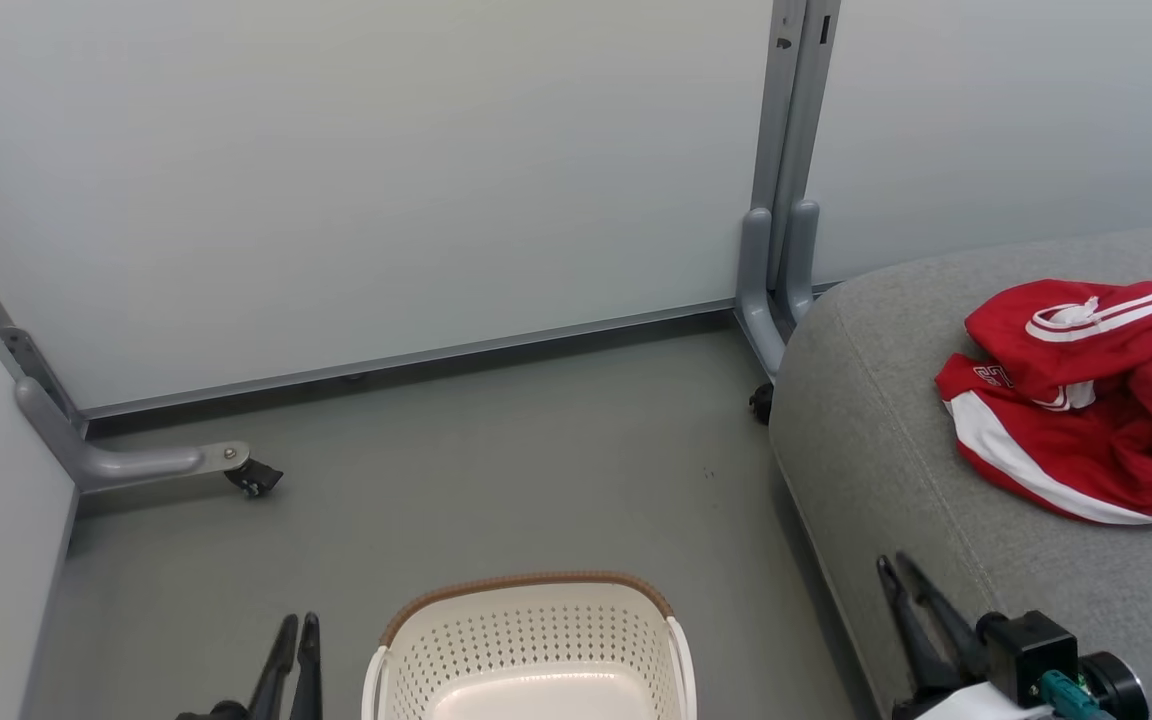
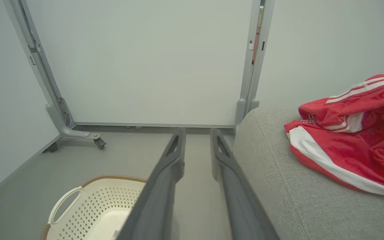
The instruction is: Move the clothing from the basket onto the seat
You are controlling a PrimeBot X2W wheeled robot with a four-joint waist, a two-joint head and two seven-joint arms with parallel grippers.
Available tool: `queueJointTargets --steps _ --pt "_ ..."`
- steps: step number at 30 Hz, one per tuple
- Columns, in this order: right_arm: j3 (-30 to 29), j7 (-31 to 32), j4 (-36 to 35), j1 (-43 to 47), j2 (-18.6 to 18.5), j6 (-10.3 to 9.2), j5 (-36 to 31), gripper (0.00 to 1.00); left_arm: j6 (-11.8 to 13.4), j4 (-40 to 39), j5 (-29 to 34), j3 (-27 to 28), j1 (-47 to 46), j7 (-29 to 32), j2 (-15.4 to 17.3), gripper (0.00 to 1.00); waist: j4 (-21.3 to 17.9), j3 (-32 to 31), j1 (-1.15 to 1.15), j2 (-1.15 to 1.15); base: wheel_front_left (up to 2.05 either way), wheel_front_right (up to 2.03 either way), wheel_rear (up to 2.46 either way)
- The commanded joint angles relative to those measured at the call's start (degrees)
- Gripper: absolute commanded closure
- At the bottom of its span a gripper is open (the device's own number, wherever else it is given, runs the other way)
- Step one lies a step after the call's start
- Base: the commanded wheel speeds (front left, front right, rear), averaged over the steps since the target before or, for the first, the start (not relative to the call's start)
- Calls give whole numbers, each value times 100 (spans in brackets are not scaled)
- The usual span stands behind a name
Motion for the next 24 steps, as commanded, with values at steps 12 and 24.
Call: queueJointTargets --steps 12,24 --pt "-79 194 327 82 47 0 703 100 -24 366 -660 83 -103 181 -14 100 6 43 0 0 0 0 0" --pt "-238 509 305 -110 43 -1 2000 100 -68 376 -1875 236 -375 499 -10 100 22 124 0 0 0 0 0"
